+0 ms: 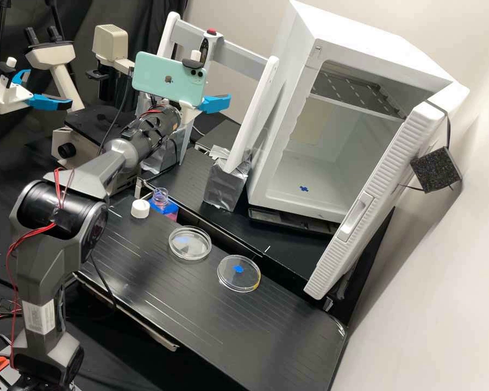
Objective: Use the pipette
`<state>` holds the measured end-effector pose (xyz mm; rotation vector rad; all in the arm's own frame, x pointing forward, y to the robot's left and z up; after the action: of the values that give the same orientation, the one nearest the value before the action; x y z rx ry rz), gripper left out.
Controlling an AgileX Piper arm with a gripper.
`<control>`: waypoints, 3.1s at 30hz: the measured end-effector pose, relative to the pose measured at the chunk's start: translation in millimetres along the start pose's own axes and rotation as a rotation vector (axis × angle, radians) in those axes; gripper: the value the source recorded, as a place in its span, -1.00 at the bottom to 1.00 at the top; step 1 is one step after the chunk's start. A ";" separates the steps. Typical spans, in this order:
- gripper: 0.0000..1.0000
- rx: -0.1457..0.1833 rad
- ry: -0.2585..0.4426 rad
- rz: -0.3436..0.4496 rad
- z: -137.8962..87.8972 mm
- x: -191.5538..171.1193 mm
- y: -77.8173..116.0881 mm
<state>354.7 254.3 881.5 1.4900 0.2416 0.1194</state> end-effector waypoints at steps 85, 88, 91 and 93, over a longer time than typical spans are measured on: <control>-1.00 0.046 0.021 -0.043 -12.7 -9.0 8.9; -1.00 0.045 0.013 -0.038 -9.7 -8.6 11.4; -1.00 0.044 0.006 -0.031 -7.0 -8.3 13.6; -1.00 0.041 0.006 -0.028 -7.2 -8.0 17.1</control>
<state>346.4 260.8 898.8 1.5267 0.2710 0.0971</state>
